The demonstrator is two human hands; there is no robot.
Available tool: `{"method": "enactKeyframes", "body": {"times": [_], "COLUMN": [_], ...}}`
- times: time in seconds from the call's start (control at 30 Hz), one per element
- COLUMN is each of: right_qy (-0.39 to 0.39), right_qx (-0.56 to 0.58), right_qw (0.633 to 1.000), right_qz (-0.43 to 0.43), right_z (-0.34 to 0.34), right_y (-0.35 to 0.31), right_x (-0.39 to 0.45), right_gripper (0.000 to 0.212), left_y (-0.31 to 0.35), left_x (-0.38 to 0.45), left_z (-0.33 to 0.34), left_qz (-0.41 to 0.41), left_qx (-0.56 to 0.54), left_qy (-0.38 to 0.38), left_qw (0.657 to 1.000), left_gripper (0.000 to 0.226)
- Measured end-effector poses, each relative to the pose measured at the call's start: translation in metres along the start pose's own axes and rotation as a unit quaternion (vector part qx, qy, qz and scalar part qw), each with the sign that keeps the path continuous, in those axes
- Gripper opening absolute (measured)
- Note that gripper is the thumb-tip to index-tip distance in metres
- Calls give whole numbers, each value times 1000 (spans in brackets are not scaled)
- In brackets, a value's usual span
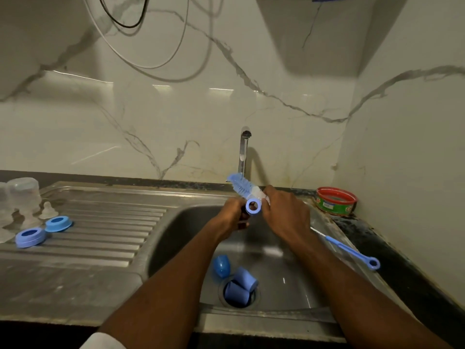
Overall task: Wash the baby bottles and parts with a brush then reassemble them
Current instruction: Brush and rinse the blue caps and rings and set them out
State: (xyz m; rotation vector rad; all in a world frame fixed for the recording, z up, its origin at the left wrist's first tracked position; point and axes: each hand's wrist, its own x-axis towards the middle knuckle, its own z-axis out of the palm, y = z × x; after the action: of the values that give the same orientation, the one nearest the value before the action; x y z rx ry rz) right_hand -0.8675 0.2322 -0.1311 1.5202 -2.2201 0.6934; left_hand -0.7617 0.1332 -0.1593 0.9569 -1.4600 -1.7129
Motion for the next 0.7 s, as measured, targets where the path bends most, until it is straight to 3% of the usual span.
{"method": "enactKeyframes", "body": {"times": [0.07,0.13,0.23,0.3,0.53,0.7], "right_qy": [0,8,3,-5,35,26], "right_qx": [6,14,26,35,53,65], "right_qw": [1000,1000,1000,999,998,997], "right_qz": [-5,-5,-11,-9,-28,-30], "right_z": [1,1,4,7,5,2], "right_y": [1,1,-2,-6,-12,-6], "right_x": [0,-1,-3,-5,-8,-8], "right_gripper": [23,25,26,24,19,19], "left_y": [0,1,3,1,-1,-10], "left_x": [3,8,13,13,1,0], "left_z": [1,1,-4,-5,12,11], "left_qz": [19,33,58,77,102,91], "left_qx": [-5,-83,-243,-269,-287,-199], "left_qy": [19,67,149,172,134,76], "left_qw": [1000,994,957,945,943,973], "left_gripper": [19,21,21,18,10,20]}}
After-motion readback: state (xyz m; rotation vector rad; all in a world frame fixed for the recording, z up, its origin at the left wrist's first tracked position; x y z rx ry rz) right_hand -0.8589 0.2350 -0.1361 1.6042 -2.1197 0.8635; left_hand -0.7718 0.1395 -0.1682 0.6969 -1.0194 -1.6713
